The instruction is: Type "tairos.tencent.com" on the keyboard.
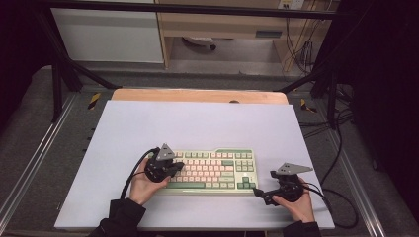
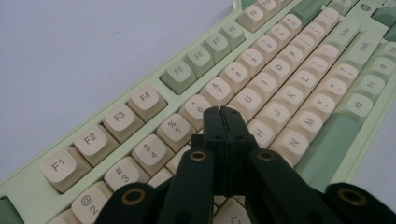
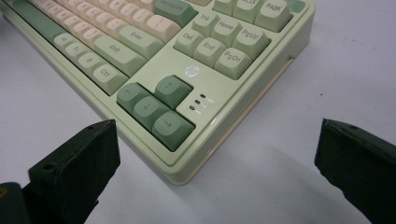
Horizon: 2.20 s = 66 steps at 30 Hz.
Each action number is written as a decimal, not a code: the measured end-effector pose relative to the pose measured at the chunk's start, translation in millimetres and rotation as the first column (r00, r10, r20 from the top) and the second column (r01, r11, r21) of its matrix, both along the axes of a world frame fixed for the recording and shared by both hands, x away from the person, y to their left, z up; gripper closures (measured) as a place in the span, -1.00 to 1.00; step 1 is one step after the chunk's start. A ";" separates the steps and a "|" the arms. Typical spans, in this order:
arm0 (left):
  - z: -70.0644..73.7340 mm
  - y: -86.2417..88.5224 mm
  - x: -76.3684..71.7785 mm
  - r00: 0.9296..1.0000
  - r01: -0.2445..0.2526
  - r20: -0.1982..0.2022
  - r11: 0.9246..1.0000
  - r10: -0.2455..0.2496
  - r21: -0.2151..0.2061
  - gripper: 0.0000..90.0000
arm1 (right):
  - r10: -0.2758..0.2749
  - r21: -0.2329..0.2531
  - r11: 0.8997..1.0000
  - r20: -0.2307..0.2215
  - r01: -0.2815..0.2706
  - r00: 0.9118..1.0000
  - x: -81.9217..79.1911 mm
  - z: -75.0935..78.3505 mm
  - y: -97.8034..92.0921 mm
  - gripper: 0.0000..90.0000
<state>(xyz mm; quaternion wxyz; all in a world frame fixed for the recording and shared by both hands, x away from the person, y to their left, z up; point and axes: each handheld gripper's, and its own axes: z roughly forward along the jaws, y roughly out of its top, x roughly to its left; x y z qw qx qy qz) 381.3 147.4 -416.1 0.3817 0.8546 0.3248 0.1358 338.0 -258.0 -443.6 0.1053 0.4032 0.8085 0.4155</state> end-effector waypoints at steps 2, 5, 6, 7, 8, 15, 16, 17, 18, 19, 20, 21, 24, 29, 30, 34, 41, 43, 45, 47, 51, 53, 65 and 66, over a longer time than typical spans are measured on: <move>1.1 0.7 -1.2 1.000 0.003 0.003 1.000 -0.003 0.000 0.99 | -0.001 0.000 1.000 0.002 0.001 1.000 0.1 0.0 -0.1 -0.99; 3.0 1.9 -3.1 1.000 0.007 0.005 1.000 -0.007 -0.003 0.99 | 0.001 0.000 1.000 0.005 -0.001 1.000 0.2 -0.2 -0.1 -0.99; 3.4 2.3 -3.6 1.000 0.008 0.005 1.000 -0.008 -0.002 0.99 | 0.001 -0.001 1.000 0.003 -0.001 1.000 0.1 -0.1 -0.1 -0.99; 3.8 2.6 -4.3 1.000 0.008 0.008 1.000 -0.008 -0.004 0.99 | -0.001 0.001 1.000 0.001 0.001 1.000 0.0 -0.1 0.1 -0.99; 4.3 3.2 -4.8 1.000 0.010 0.007 1.000 -0.010 -0.006 0.99 | -0.001 0.002 1.000 -0.002 0.001 1.000 -0.1 0.0 0.3 -0.99; 8.0 12.7 -8.8 1.000 0.004 0.014 1.000 -0.004 -0.010 0.99 | -0.002 0.001 1.000 -0.002 0.002 1.000 -0.1 0.0 0.3 -0.99; 8.3 14.0 -9.2 1.000 0.003 0.015 1.000 -0.003 -0.011 0.99 | -0.001 0.000 1.000 0.000 0.001 1.000 0.1 -0.2 0.3 -0.99; 8.7 15.7 -9.8 1.000 0.001 0.015 1.000 -0.001 -0.009 0.99 | -0.001 0.000 1.000 0.000 0.001 1.000 0.1 -0.2 0.3 -0.99; 9.0 17.7 -10.3 1.000 -0.002 0.016 1.000 0.002 -0.007 0.99 | -0.001 0.001 1.000 -0.001 0.001 1.000 0.0 0.0 0.3 -0.99; 9.2 19.2 -10.8 1.000 -0.004 0.017 1.000 0.004 -0.005 0.99 | -0.003 0.003 1.000 -0.003 0.003 1.000 -0.2 0.0 0.3 -0.99; 9.4 20.6 -11.3 1.000 -0.006 0.017 1.000 0.006 -0.003 0.99 | -0.002 0.002 1.000 -0.002 0.002 1.000 -0.1 0.0 0.2 -0.99; 9.5 21.8 -11.6 1.000 -0.007 0.019 1.000 0.007 -0.001 0.99 | -0.003 0.002 1.000 -0.003 0.003 1.000 -0.3 0.0 0.3 -0.98; 9.4 27.2 -12.6 1.000 -0.013 0.019 1.000 0.013 0.005 0.99 | -0.003 0.002 1.000 -0.004 0.003 1.000 -0.3 0.0 0.3 -0.99; 6.4 36.4 -14.2 0.999 -0.032 0.015 0.999 0.032 0.012 0.99 | 0.000 0.000 1.000 0.002 0.000 1.000 0.2 -0.4 0.3 -0.99; 5.6 38.2 -14.5 0.999 -0.036 0.013 0.999 0.036 0.012 0.99 | -0.001 0.001 1.000 0.000 0.001 1.000 0.1 -0.3 0.3 -0.99; 3.4 44.9 -15.0 0.999 -0.049 0.008 0.999 0.049 0.012 0.99 | -0.001 0.001 1.000 0.000 0.001 1.000 0.1 -0.4 0.4 -0.99; -1.1 56.0 -16.8 0.998 -0.068 -0.004 0.998 0.068 0.011 0.99 | -0.003 0.002 1.000 -0.004 0.003 1.000 0.1 -0.7 0.9 -0.99; -2.2 57.9 -17.4 0.998 -0.070 -0.006 0.997 0.070 0.011 0.99 | -0.002 0.003 1.000 -0.005 0.002 1.000 -0.1 -0.7 1.0 -0.99; -3.1 59.8 -17.6 0.997 -0.074 -0.009 0.997 0.074 0.008 0.99 | -0.002 0.001 1.000 -0.004 0.002 1.000 0.1 -0.9 0.9 -0.99; -3.7 61.2 -17.3 0.997 -0.080 -0.011 0.997 0.080 0.006 0.99 | -0.002 0.000 1.000 -0.006 0.002 1.000 0.1 -1.0 1.2 -0.99; -5.7 61.9 -16.7 0.997 -0.081 -0.014 0.997 0.081 0.013 0.99 | 0.000 0.000 1.000 -0.004 0.000 1.000 0.2 -1.2 1.3 -0.99; -6.6 62.0 -16.7 0.996 -0.083 -0.015 0.996 0.083 0.012 0.99 | -0.001 0.002 1.000 -0.004 0.001 1.000 -0.1 -0.8 1.0 -0.99; -9.4 62.0 -17.4 0.996 -0.084 -0.009 0.996 0.084 0.010 0.99 | -0.001 0.008 1.000 0.001 0.001 1.000 -0.5 0.5 0.3 -0.99; -8.5 62.7 -17.7 0.996 -0.083 -0.008 0.997 0.083 0.004 0.99 | -0.003 0.011 1.000 0.001 0.003 1.000 -0.9 1.1 0.3 -0.99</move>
